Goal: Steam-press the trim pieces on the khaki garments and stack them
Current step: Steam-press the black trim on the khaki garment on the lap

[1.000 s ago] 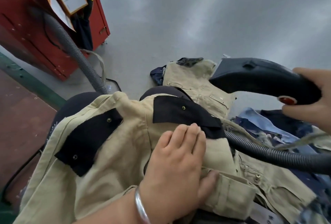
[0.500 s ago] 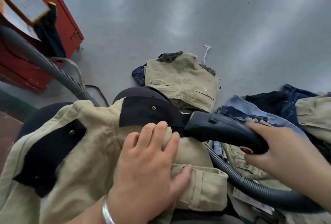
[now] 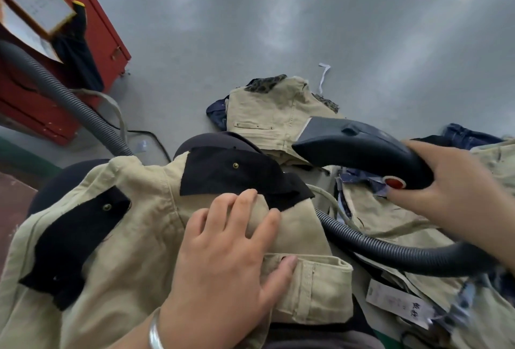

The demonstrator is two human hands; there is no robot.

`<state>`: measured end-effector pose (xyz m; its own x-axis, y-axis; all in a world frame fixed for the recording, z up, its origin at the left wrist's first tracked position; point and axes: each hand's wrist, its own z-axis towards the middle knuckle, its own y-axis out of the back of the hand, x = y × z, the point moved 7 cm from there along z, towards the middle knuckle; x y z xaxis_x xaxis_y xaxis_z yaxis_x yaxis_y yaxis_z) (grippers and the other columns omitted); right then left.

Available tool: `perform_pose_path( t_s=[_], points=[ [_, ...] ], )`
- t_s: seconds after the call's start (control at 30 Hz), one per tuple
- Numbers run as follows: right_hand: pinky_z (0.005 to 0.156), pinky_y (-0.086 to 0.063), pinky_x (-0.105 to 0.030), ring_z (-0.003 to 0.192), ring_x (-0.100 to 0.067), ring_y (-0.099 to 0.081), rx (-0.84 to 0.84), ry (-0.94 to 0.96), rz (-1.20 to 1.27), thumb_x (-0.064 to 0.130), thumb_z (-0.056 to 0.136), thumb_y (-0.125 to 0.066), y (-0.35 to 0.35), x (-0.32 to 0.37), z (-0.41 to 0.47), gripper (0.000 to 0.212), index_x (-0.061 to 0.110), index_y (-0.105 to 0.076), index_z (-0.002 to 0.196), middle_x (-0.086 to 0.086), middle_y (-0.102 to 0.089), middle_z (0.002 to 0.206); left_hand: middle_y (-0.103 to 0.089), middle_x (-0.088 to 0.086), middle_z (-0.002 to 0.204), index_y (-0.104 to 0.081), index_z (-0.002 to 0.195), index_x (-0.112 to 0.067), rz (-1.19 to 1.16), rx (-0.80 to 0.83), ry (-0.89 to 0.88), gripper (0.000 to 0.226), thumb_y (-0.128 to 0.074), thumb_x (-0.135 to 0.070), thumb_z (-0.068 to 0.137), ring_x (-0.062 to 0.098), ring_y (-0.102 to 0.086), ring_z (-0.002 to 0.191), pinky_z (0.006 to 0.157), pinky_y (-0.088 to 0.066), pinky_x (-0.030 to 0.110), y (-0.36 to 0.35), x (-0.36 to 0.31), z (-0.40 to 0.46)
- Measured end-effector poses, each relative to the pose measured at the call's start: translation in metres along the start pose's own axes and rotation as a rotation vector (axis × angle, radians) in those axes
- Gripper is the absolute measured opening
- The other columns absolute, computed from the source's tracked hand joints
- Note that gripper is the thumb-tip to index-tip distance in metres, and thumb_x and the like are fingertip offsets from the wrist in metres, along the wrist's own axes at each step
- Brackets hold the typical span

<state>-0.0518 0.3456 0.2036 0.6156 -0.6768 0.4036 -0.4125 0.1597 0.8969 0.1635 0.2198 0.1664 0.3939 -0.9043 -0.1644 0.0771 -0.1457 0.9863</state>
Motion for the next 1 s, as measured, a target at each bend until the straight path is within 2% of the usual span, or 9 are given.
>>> perform_pose_path(
  t_s=[0.13, 0.23, 0.3, 0.43, 0.63, 0.77, 0.83, 0.93, 1.0],
  points=[
    [0.042, -0.045, -0.030, 0.044, -0.004, -0.054, 0.065, 0.022, -0.163, 0.034, 0.057, -0.077, 0.003, 0.002, -0.027, 0.035, 0.044, -0.053, 0.081, 0.035, -0.060, 0.077, -0.057, 0.006, 0.129, -0.065, 0.118, -0.020, -0.003, 0.002, 0.002, 0.060, -0.049, -0.063, 0.079, 0.029, -0.054, 0.113, 0.087, -0.037, 0.042, 0.000, -0.002, 0.002],
    [0.043, -0.032, -0.016, 0.047, 0.000, -0.053, 0.190, 0.039, -0.277, 0.043, 0.063, -0.072, -0.020, 0.009, -0.035, 0.033, 0.052, -0.044, 0.080, 0.018, -0.058, 0.055, -0.058, 0.007, 0.128, -0.066, 0.115, -0.018, 0.003, -0.009, -0.006, 0.060, -0.049, -0.062, 0.078, 0.030, -0.055, 0.112, 0.086, -0.037, 0.042, 0.001, -0.002, 0.000],
    [0.047, -0.029, -0.015, 0.056, 0.005, -0.049, 0.234, -0.005, -0.286, 0.050, 0.070, -0.066, -0.036, 0.011, -0.030, 0.029, 0.052, -0.039, 0.081, 0.019, -0.055, 0.058, -0.059, 0.007, 0.126, -0.067, 0.112, -0.016, 0.008, -0.018, -0.005, 0.059, -0.048, -0.061, 0.079, 0.030, -0.055, 0.110, 0.085, -0.038, 0.042, 0.002, -0.001, 0.000],
    [0.047, -0.031, -0.022, 0.057, 0.002, -0.050, 0.156, -0.045, -0.141, 0.046, 0.072, -0.065, -0.047, 0.012, -0.011, 0.021, 0.048, -0.045, 0.077, 0.016, -0.054, 0.059, -0.060, 0.008, 0.125, -0.067, 0.112, -0.015, 0.043, -0.018, 0.000, 0.058, -0.048, -0.060, 0.080, 0.030, -0.055, 0.110, 0.083, -0.042, 0.044, 0.001, -0.001, 0.003],
    [0.052, -0.034, -0.024, 0.064, -0.017, -0.059, 0.028, -0.200, -0.130, 0.034, 0.082, -0.071, -0.026, -0.020, 0.033, 0.019, 0.034, -0.060, 0.097, 0.010, -0.059, 0.067, -0.060, 0.007, 0.125, -0.068, 0.110, -0.017, 0.031, -0.042, -0.006, 0.058, -0.047, -0.061, 0.079, 0.030, -0.057, 0.109, 0.081, -0.042, 0.044, 0.004, -0.003, 0.001],
    [0.051, -0.040, -0.028, 0.050, -0.015, -0.059, -0.038, -0.179, -0.028, 0.032, 0.071, -0.072, -0.002, -0.032, 0.031, 0.016, 0.031, -0.059, 0.081, 0.007, -0.059, 0.050, -0.060, 0.007, 0.123, -0.069, 0.107, -0.017, 0.032, -0.078, 0.028, 0.060, -0.047, -0.062, 0.076, 0.030, -0.058, 0.106, 0.079, -0.043, 0.043, 0.007, 0.002, 0.000],
    [0.047, -0.038, -0.027, 0.044, -0.007, -0.056, -0.005, -0.128, 0.004, 0.033, 0.067, -0.070, 0.004, -0.026, 0.021, 0.016, 0.034, -0.058, 0.077, 0.021, -0.063, 0.056, -0.060, 0.006, 0.122, -0.069, 0.105, -0.017, 0.028, -0.096, 0.047, 0.060, -0.048, -0.063, 0.074, 0.031, -0.059, 0.104, 0.077, -0.044, 0.042, 0.008, 0.004, 0.000],
    [0.045, -0.038, -0.025, 0.059, 0.005, -0.060, 0.113, -0.058, 0.002, 0.037, 0.064, -0.069, 0.000, -0.013, 0.004, 0.020, 0.041, -0.058, 0.081, 0.036, -0.061, 0.071, -0.061, 0.007, 0.119, -0.069, 0.102, -0.016, 0.043, -0.122, 0.057, 0.058, -0.050, -0.063, 0.073, 0.032, -0.060, 0.100, 0.073, -0.044, 0.041, 0.009, 0.007, -0.001],
    [0.044, -0.032, -0.017, 0.066, 0.012, -0.057, 0.183, -0.027, -0.079, 0.041, 0.065, -0.068, -0.011, -0.005, -0.006, 0.019, 0.046, -0.053, 0.076, 0.044, -0.056, 0.074, -0.062, 0.010, 0.116, -0.070, 0.100, -0.015, 0.058, -0.137, 0.054, 0.057, -0.050, -0.061, 0.073, 0.033, -0.060, 0.097, 0.071, -0.043, 0.041, 0.008, 0.008, -0.002]
  ],
)
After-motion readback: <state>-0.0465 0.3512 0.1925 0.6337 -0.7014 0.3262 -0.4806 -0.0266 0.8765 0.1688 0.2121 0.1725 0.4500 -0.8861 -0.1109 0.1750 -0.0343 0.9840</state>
